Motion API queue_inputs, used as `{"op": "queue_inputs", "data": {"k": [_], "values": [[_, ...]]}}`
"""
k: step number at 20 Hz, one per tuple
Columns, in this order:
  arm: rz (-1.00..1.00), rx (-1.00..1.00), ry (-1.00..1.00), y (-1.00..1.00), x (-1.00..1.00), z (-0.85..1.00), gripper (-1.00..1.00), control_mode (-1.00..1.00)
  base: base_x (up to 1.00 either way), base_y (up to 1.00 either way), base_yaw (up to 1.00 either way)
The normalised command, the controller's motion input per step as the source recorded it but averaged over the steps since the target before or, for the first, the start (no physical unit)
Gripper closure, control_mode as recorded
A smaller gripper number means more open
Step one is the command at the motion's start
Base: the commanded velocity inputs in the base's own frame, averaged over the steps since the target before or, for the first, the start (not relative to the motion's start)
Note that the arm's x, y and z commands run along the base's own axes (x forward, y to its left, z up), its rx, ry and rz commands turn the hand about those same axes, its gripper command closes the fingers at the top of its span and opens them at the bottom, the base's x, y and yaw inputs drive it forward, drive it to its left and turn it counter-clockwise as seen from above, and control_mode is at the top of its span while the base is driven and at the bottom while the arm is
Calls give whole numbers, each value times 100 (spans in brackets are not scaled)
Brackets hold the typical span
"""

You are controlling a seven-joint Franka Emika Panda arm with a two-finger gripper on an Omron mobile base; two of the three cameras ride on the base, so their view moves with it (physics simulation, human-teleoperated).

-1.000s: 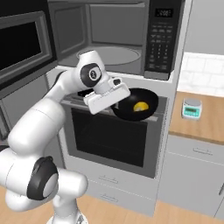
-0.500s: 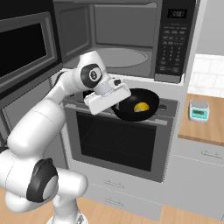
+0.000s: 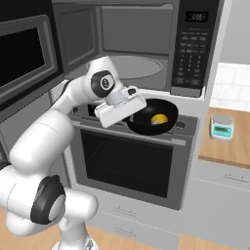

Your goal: Pick the lemon from the sink and place it in the bowl. Then pick the bowl and place it in the microwave. Then close the microwave door and press the start button.

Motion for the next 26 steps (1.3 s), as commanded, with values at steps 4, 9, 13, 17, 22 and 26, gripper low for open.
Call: {"op": "queue_inputs", "data": {"k": [4, 9, 13, 17, 22, 26], "values": [[0, 0, 0, 0, 0, 0, 100, 100, 26, 28, -4], [0, 0, 0, 0, 0, 0, 100, 100, 25, 26, -4], [0, 0, 0, 0, 0, 0, 100, 100, 26, 27, -4], [0, 0, 0, 0, 0, 0, 100, 100, 38, 32, -4], [0, 0, 0, 0, 0, 0, 100, 100, 33, 22, -2], [0, 0, 0, 0, 0, 0, 100, 100, 34, 22, -2]]}}
